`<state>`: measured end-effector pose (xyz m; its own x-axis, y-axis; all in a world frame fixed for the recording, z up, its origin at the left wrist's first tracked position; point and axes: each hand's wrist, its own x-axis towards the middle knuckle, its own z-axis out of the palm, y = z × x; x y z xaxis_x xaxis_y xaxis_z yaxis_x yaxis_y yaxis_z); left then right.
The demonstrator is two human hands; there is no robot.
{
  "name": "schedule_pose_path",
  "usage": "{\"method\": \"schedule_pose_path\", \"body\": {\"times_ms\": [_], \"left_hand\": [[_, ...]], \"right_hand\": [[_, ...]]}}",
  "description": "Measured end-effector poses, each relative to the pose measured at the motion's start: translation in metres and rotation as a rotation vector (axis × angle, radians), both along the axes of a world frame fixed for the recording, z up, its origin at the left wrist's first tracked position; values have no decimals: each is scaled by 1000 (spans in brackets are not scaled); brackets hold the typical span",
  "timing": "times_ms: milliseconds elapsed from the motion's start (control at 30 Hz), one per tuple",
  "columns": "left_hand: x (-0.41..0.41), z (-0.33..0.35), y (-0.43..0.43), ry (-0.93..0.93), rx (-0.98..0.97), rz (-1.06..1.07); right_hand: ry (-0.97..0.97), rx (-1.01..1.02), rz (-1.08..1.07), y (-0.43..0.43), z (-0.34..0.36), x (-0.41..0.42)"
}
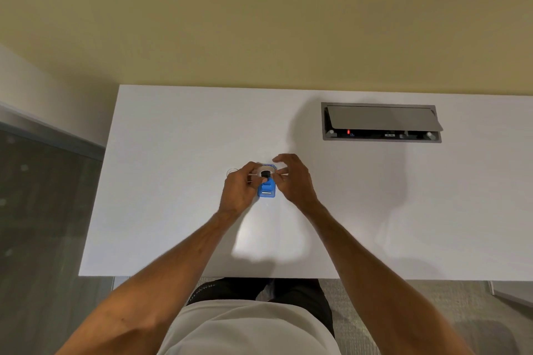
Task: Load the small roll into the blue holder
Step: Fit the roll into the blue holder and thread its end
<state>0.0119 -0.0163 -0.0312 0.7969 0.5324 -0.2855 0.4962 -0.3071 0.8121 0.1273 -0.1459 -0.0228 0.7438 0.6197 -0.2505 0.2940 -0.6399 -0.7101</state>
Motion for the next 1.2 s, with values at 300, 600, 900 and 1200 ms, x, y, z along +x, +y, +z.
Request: {"method": "schedule_pose_path", "body": {"times_ms": [300, 600, 900, 1200], "left_hand": [[-6, 3, -14, 17, 138, -19], [-17, 5, -15, 118, 142, -87], [-2, 4, -11, -30, 121, -250], [3, 6, -4, -28, -3, -273]], "right_hand": [[-62, -111, -44, 7, -1, -16], [-12, -63, 96, -5, -6, -8], [-89, -143, 184, -9, -11, 2], [-53, -180, 182, 3, -15, 7]]}}
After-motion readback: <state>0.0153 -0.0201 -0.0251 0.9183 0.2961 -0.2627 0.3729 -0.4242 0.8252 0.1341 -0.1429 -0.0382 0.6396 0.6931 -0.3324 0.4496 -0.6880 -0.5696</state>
